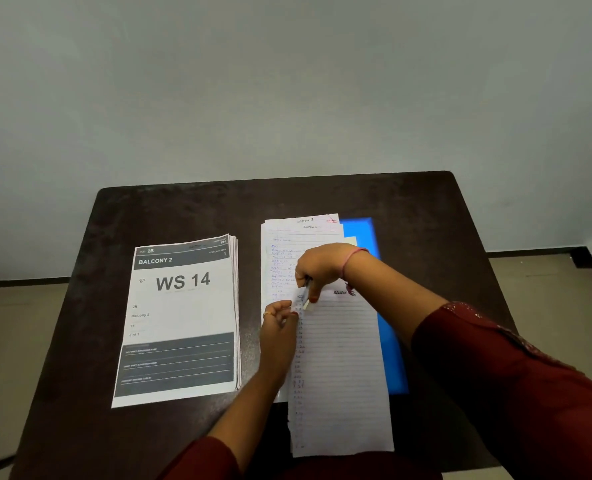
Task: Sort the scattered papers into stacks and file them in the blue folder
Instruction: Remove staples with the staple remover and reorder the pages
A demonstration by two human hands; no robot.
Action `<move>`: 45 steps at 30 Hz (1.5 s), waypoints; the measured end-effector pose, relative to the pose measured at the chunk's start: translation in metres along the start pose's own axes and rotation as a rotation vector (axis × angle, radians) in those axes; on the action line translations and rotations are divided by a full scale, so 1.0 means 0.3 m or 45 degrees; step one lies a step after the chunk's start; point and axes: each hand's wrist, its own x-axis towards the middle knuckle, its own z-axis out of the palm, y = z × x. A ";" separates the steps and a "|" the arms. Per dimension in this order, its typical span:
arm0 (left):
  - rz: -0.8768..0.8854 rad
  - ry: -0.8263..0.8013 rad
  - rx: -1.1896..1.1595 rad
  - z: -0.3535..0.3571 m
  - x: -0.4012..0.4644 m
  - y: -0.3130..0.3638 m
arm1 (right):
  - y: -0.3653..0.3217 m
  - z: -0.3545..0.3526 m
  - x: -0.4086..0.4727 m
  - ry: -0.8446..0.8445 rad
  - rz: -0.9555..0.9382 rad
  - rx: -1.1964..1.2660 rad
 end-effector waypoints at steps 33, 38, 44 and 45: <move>-0.089 -0.201 0.007 -0.040 0.035 -0.015 | 0.070 0.064 -0.064 0.300 -0.114 -0.060; -0.179 -0.166 -0.147 -0.041 0.030 -0.010 | 0.182 0.171 -0.179 0.671 0.045 0.562; -0.197 -0.147 -0.236 -0.039 0.020 0.003 | 0.227 0.420 -0.320 1.443 0.712 1.161; -0.186 -0.142 -0.236 -0.039 0.020 0.002 | 0.229 0.461 -0.337 1.476 0.843 1.205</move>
